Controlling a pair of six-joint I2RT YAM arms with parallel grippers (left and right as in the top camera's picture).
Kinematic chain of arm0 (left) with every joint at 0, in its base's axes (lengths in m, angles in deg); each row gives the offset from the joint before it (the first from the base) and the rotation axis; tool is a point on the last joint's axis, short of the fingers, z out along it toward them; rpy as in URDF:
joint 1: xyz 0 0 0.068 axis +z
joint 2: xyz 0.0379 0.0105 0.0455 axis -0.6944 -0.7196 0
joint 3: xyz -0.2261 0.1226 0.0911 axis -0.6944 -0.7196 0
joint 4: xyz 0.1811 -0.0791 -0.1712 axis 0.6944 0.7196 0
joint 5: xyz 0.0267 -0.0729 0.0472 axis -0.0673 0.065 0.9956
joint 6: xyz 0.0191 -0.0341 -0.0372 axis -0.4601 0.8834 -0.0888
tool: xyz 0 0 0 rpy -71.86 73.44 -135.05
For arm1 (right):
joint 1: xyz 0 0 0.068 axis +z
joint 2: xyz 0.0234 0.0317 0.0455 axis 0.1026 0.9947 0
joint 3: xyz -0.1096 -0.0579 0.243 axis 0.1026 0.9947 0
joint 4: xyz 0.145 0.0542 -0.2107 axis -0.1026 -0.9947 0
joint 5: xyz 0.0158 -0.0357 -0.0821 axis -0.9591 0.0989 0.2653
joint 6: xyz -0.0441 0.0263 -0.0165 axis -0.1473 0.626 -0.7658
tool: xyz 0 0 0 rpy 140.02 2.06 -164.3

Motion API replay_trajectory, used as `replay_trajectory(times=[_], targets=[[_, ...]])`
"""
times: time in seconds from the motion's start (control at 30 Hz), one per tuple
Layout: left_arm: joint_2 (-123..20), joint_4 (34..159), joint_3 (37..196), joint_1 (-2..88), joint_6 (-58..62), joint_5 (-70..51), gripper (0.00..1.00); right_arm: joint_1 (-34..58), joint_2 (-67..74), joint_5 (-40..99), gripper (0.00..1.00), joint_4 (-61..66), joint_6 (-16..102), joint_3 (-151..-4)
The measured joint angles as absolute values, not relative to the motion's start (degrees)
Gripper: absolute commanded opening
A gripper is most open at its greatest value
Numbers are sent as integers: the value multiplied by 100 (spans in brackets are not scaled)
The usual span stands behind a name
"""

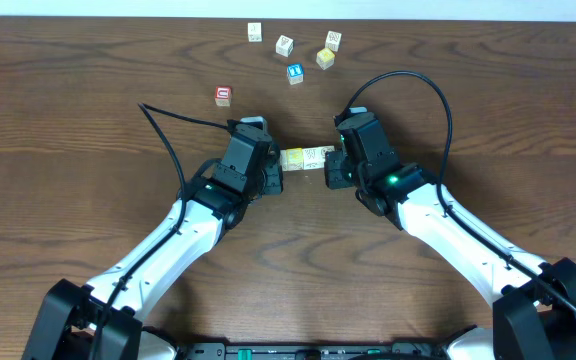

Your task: Lift 4 blocks

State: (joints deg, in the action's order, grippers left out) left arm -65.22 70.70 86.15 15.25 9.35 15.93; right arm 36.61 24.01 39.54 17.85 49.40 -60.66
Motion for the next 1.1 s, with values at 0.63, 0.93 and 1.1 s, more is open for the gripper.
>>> replay_trajectory(times=[0.63, 0.93, 1.1], targets=[[-6601, 7064, 8615, 1525, 972, 1610, 7, 3661, 2528, 3952, 1, 1892, 4929, -6066], [-6865, 6948, 8615, 1525, 974, 1604, 7, 3661, 2672, 3959, 1, 1892, 4929, -6066], [-6946, 6944, 8615, 1525, 974, 1604, 7, 3661, 2773, 3956, 1, 1899, 4931, -6066]])
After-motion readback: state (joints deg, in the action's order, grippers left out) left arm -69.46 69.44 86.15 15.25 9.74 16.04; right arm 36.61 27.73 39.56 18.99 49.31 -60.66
